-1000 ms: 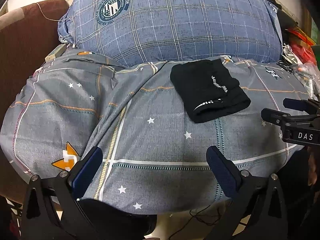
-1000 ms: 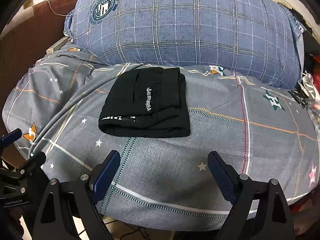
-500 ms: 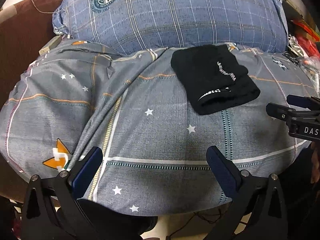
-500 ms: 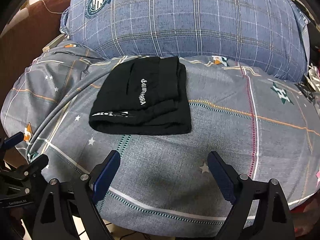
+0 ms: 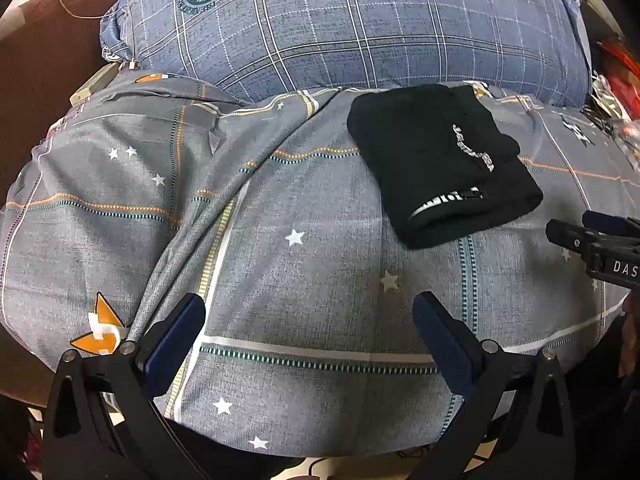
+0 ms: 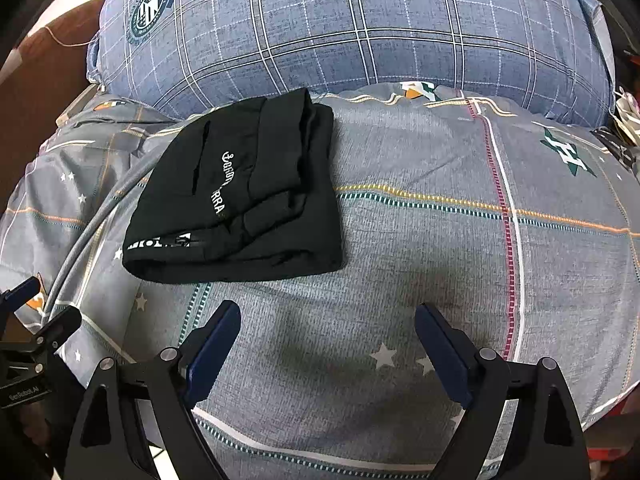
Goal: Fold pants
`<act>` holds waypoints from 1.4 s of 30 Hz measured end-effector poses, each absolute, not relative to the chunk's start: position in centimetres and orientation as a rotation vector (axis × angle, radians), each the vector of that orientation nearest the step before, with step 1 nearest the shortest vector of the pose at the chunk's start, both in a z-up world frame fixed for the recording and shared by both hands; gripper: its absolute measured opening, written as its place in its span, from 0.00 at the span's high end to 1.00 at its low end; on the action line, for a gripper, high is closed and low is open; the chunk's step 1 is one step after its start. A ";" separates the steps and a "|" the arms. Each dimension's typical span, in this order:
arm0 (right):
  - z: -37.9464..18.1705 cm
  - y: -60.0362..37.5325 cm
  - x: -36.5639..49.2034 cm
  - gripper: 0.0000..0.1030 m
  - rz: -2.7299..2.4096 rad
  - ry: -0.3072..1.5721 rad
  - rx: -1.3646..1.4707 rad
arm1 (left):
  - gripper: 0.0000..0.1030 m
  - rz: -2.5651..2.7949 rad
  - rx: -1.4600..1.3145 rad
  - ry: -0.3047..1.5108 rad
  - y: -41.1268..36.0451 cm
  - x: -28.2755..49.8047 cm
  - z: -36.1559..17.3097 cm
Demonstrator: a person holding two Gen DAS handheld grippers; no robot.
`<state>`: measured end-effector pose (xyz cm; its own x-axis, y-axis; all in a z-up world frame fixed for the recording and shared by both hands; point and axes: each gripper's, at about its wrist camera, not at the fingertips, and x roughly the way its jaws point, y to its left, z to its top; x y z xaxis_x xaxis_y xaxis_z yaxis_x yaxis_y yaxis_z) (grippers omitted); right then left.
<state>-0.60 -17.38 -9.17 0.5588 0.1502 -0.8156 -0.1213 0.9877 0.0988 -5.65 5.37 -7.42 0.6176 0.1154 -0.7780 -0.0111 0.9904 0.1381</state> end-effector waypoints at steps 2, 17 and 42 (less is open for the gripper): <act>-9.0 -17.3 -0.7 0.13 0.169 0.963 0.034 | 0.00 0.073 0.128 0.900 5.2 -5.9 -7.2; -4.2 -16.1 -4.8 0.13 0.168 0.851 -0.002 | 0.00 0.071 0.117 0.791 5.3 -10.2 -3.4; 0.4 -14.6 -8.7 0.13 0.094 0.682 -0.146 | 0.00 0.040 0.154 0.791 3.7 -11.4 -3.8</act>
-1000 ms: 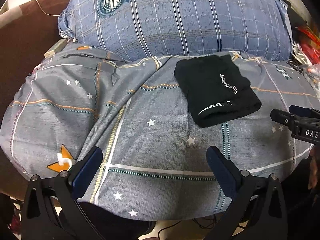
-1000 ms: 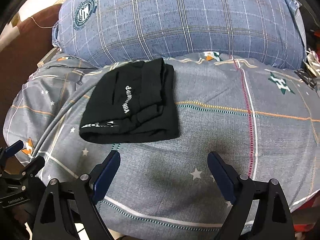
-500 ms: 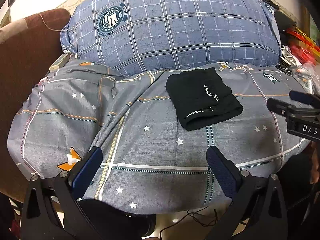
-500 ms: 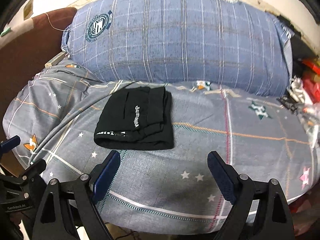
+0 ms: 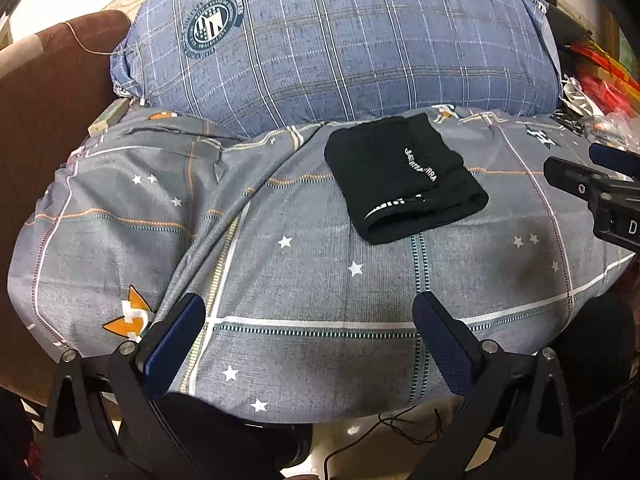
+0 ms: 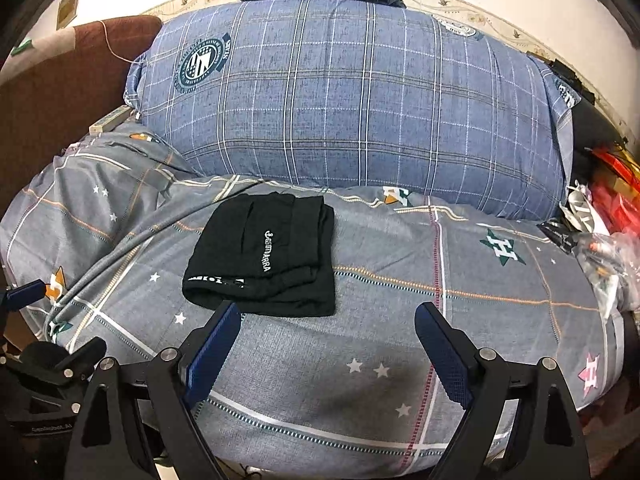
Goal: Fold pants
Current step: 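Lower both grippers onto the sides of the folded black pants bundle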
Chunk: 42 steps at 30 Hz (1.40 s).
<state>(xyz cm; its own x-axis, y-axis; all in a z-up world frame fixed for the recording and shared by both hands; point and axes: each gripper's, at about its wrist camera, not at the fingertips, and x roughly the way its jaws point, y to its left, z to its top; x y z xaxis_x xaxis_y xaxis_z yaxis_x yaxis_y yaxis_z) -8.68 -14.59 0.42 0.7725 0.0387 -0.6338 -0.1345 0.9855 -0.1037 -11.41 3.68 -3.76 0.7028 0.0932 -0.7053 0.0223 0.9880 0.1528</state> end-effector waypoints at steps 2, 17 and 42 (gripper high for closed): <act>0.0 -14.5 -8.3 0.13 0.095 0.692 -0.150 | 0.00 0.037 0.156 0.802 3.6 -11.1 -4.2; -4.6 -16.5 0.0 0.13 0.277 0.752 -0.036 | 0.00 0.028 0.108 0.724 5.8 -0.7 -4.1; -12.3 -16.2 12.9 0.31 0.603 0.790 0.274 | 0.19 -0.436 -0.031 0.757 2.9 8.2 -10.2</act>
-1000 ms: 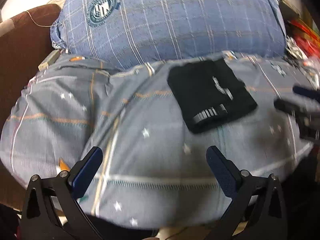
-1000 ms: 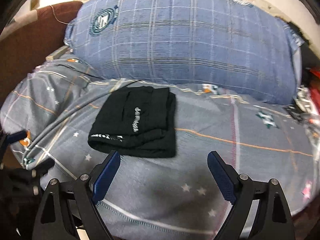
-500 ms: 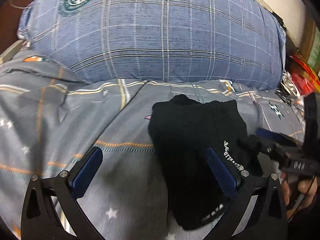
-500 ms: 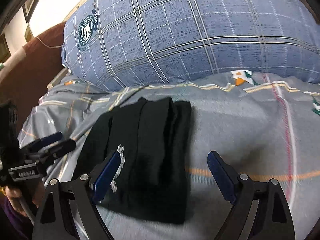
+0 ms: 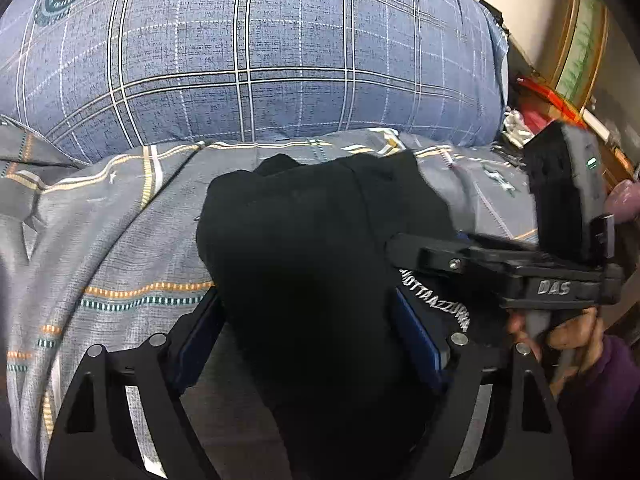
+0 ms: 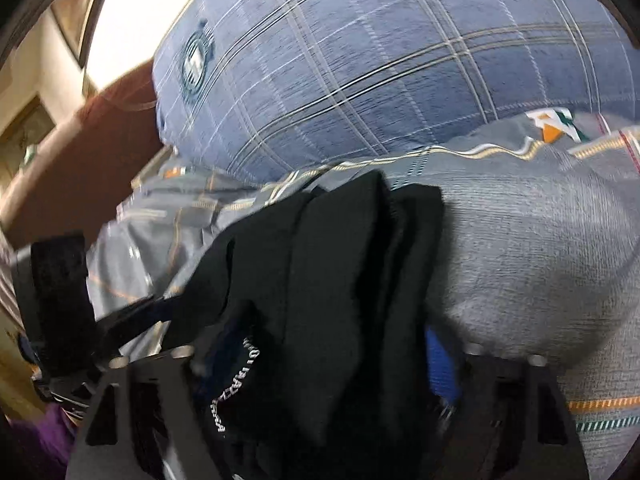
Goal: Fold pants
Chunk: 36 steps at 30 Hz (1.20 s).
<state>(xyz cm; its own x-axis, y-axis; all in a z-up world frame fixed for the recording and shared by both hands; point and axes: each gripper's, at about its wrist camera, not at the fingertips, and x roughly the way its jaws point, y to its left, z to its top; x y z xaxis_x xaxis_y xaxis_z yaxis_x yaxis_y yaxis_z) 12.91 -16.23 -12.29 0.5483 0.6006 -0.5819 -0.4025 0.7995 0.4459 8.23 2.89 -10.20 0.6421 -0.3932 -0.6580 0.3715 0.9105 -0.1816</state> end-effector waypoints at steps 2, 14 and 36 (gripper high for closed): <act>-12.0 -16.3 12.6 0.42 0.609 0.784 0.289 | 0.24 -0.448 -0.051 0.739 3.1 8.2 -10.1; -8.5 -16.9 8.3 0.56 0.554 0.613 0.264 | 0.45 -0.502 -0.120 0.624 3.1 8.4 -7.6; -7.6 -18.7 6.8 0.35 0.320 0.468 0.241 | 0.22 -0.157 0.048 0.574 4.4 8.5 -10.2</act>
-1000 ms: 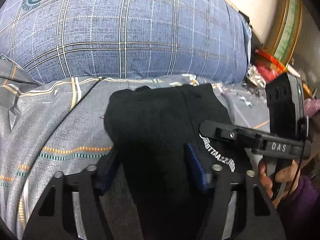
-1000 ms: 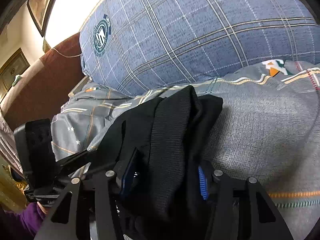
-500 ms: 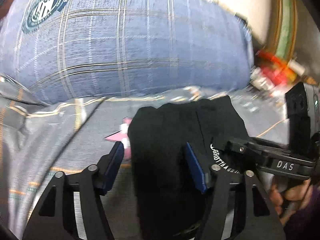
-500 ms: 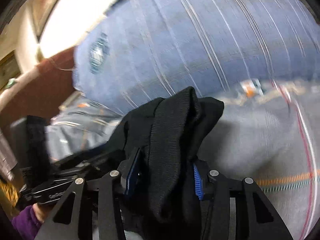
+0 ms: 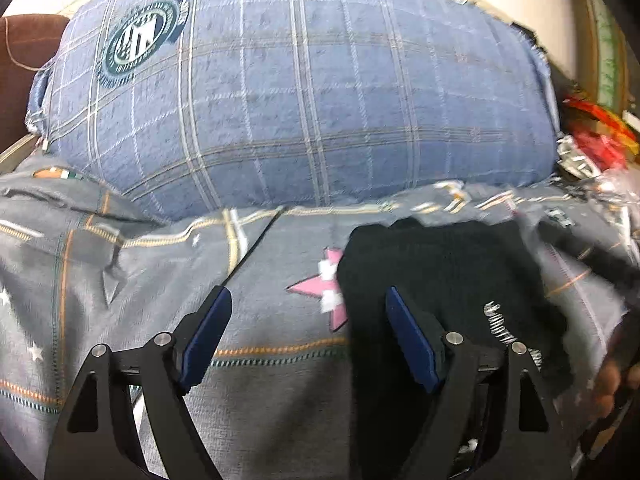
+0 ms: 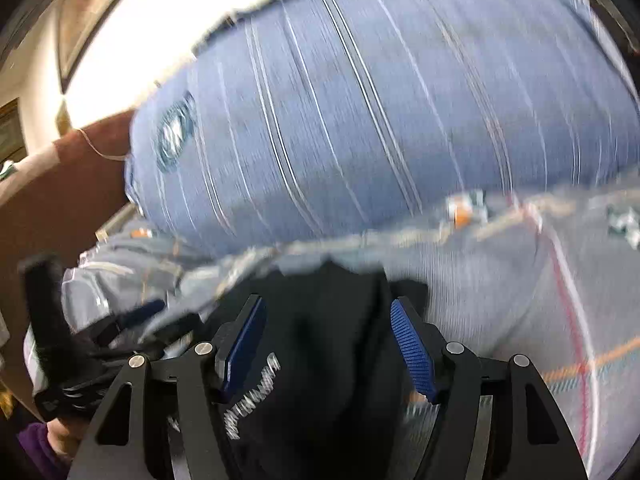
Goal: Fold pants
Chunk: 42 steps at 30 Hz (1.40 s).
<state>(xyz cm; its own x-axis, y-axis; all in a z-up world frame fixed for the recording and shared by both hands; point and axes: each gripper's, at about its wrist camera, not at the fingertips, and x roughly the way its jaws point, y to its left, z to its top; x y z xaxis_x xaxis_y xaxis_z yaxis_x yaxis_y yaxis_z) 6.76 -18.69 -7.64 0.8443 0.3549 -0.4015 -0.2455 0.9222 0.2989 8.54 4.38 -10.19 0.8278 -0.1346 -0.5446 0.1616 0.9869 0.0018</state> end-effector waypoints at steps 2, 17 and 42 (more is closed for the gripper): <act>-6.9 -18.3 6.7 0.35 0.310 0.403 0.206 | 0.22 -0.149 0.047 0.599 4.3 9.0 -10.9; -9.7 -16.8 9.8 0.33 0.355 0.697 0.137 | 0.20 -0.134 0.028 0.601 4.6 7.5 -9.8; 7.9 -14.7 -10.1 0.21 0.066 0.453 -0.180 | 0.00 -0.117 0.032 0.304 3.8 -12.2 3.5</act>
